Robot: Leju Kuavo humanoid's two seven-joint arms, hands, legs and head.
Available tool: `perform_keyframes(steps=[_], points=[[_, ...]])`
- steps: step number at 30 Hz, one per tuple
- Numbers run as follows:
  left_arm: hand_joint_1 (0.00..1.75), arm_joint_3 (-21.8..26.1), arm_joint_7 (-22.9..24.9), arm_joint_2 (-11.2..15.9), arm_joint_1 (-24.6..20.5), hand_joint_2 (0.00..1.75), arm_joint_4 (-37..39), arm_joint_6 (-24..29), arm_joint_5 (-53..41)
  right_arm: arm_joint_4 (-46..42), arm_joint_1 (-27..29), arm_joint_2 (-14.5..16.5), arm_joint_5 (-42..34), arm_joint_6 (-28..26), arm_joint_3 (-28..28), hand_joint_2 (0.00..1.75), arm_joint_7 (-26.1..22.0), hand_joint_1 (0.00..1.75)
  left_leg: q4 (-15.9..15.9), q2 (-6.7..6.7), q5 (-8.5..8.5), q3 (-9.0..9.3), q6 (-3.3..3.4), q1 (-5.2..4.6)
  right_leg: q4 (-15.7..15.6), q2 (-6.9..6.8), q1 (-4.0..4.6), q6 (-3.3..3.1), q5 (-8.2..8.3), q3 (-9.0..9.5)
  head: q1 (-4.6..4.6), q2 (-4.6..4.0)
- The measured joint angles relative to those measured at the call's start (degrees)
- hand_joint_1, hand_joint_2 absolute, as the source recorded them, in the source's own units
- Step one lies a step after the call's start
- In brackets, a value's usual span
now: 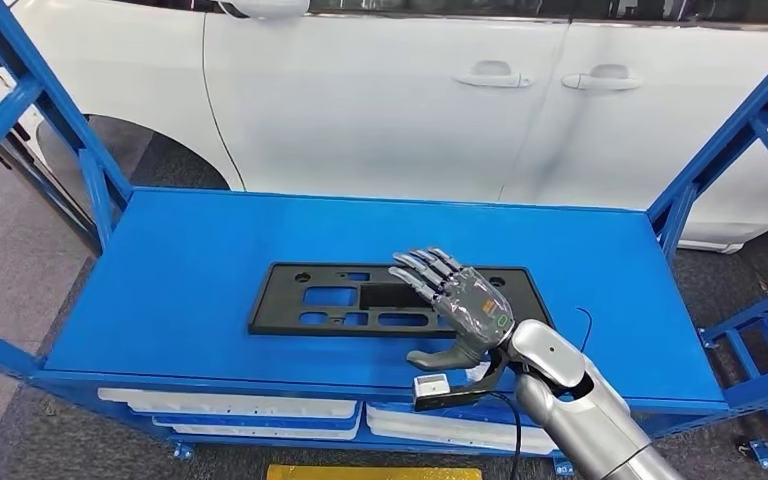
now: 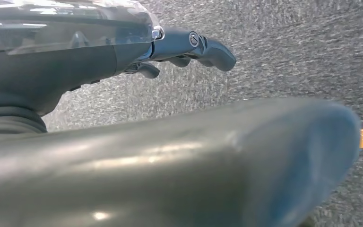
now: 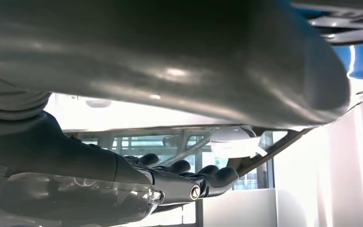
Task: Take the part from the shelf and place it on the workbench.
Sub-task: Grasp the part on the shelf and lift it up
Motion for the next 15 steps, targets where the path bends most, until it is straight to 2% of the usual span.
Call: perform_keyframes(steps=[2, 3, 4, 5, 7, 8, 9, 10, 13, 15], points=[[0.00, 0.0, -0.1, 0.0, 0.0, 0.00, 0.0, 0.0, 0.1, 0.2, -0.1, 0.0, -0.1, -0.1, 0.1, 0.00, -0.1, 0.00, -1.9, -0.05, 0.11, 0.76, 1.55, -0.13, 9.0, 0.00, -0.11, 1.32, -4.22, -4.47, 0.01, -0.01], [0.00, 0.1, -0.2, 0.0, 0.0, 0.00, 0.0, 0.0, 0.1, 0.3, -0.1, 0.0, -0.2, -0.1, 0.2, 0.00, -0.1, 0.00, -2.1, -0.04, 0.18, 0.90, 1.95, -0.10, 13.5, -0.01, -0.28, 1.69, -6.00, -6.81, 0.02, -0.01], [0.00, 0.1, -0.2, 0.0, 0.0, 0.00, 0.0, 0.0, 0.0, 0.3, 0.0, 0.0, -0.2, -0.1, 0.2, 0.00, -0.1, 0.00, -2.1, -0.06, 0.10, 0.96, 1.96, -0.12, 14.5, -0.02, -0.31, 1.71, -5.66, -7.55, 0.02, -0.01], [0.00, 0.1, -0.2, 0.0, 0.0, 0.00, 0.0, 0.0, 0.0, 0.3, 0.1, 0.0, -0.2, -0.1, 0.2, 0.00, -0.1, 0.00, -2.0, -0.08, 0.00, 1.10, 1.93, -0.12, 13.0, -0.02, -0.32, 1.65, -4.16, -7.04, 0.02, -0.01], [0.00, 0.1, -0.2, 0.0, 0.0, 0.00, 0.0, 0.0, -0.1, 0.3, 0.1, 0.0, -0.3, -0.1, 0.2, 0.00, 0.0, 0.00, -2.0, -0.14, -0.29, 1.55, 1.74, -0.14, 4.9, -0.02, -0.27, 1.23, 0.20, -3.29, 0.02, -0.01], [0.00, 0.1, -0.2, -0.1, 0.0, 0.00, 0.0, 0.0, -0.1, 0.3, 0.1, 0.0, -0.3, -0.2, 0.2, 0.00, 0.0, 0.00, -2.0, -0.16, -0.46, 1.69, 1.54, -0.22, 1.2, -0.02, -0.12, 0.97, 1.57, -1.53, 0.02, -0.01], [0.00, 0.1, -0.2, -0.1, -0.1, 0.00, 0.0, 0.0, -0.1, 0.2, 0.1, -0.1, -0.4, -0.2, 0.2, 0.00, 0.0, 0.00, -2.0, -0.17, -0.59, 1.75, 1.29, -0.30, -1.4, 0.00, 0.04, 0.73, 2.29, -0.36, 0.02, -0.01], [0.00, 0.1, -0.2, -0.1, -0.1, 0.00, 0.0, -0.1, -0.1, 0.2, 0.3, -0.1, -0.5, -0.2, 0.2, 0.00, 0.0, 0.00, -2.0, -0.16, -0.69, 1.74, 1.02, -0.35, -2.3, 0.04, 0.21, 0.54, 2.20, 0.02, 0.02, -0.01], [0.00, 0.1, -0.2, -0.1, -0.1, 0.00, 0.0, -0.1, -0.1, 0.1, 0.9, -0.2, -0.6, -0.2, 0.2, 0.00, 0.2, 0.00, -1.9, -0.10, -1.11, 1.88, 0.06, -0.40, -2.7, 0.16, 0.14, -0.19, 2.18, 0.25, 0.02, 0.01], [0.00, 0.1, -0.2, -0.1, -0.1, 0.00, 0.0, -0.1, -0.1, -0.2, 1.3, -0.2, -0.6, -0.2, 0.2, 0.00, 0.3, 0.00, 1.2, -0.05, -3.17, 0.70, -0.41, -0.41, -3.2, 0.07, -0.21, -0.79, 2.27, 0.76, 0.01, 0.00]])
